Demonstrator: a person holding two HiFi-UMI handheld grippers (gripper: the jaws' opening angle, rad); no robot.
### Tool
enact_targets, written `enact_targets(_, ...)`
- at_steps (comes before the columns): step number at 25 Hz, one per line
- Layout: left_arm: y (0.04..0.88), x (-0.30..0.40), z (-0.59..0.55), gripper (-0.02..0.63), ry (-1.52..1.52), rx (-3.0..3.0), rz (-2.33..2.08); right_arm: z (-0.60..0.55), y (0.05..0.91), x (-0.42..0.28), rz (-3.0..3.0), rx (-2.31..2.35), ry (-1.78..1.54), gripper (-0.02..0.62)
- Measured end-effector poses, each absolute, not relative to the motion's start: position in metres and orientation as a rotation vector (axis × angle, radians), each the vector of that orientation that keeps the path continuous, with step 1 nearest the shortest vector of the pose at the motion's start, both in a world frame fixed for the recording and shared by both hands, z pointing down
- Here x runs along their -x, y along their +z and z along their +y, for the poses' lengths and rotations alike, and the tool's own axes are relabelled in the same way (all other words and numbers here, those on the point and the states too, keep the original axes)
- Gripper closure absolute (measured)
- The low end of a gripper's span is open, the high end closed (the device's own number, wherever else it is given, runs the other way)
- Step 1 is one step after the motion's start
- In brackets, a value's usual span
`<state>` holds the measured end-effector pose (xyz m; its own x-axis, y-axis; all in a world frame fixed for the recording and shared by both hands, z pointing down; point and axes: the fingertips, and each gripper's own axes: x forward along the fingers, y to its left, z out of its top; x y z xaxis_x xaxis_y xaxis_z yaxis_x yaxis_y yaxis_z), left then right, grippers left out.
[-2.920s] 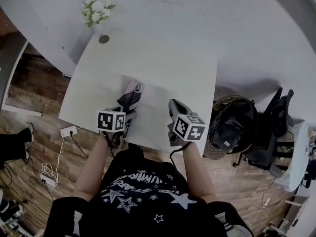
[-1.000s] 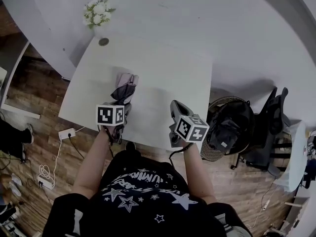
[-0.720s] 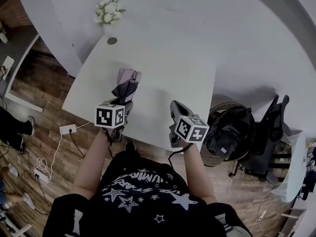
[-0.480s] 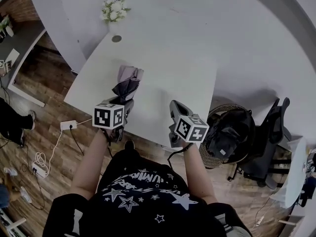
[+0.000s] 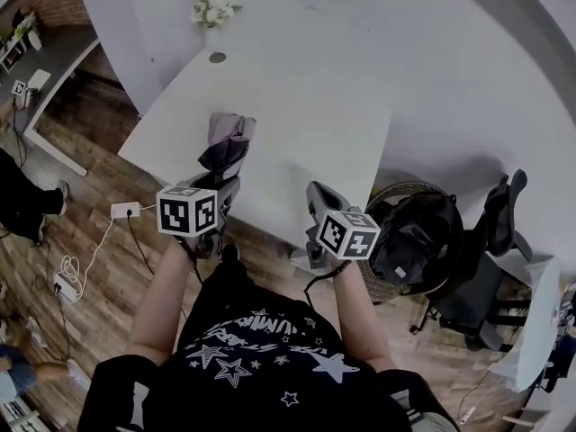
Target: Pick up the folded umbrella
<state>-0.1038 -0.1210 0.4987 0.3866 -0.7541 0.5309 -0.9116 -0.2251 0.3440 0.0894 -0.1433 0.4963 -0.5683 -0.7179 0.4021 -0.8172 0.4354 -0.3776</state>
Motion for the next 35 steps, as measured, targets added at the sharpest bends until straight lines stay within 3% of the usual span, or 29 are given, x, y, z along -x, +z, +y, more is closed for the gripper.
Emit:
enact_targets(20,0.503,0.098,0.026,0.396,0.165,-1.807,-1.682,-0.051,0.500,-0.095,-2.594,-1.009,0.744,0.578)
enact_targets(35,0.494,0.105,0.056,0.396,0.129,-1.818,-1.714,-0.031,0.494,-0.083,-2.619,-0.979,0.722,0.578)
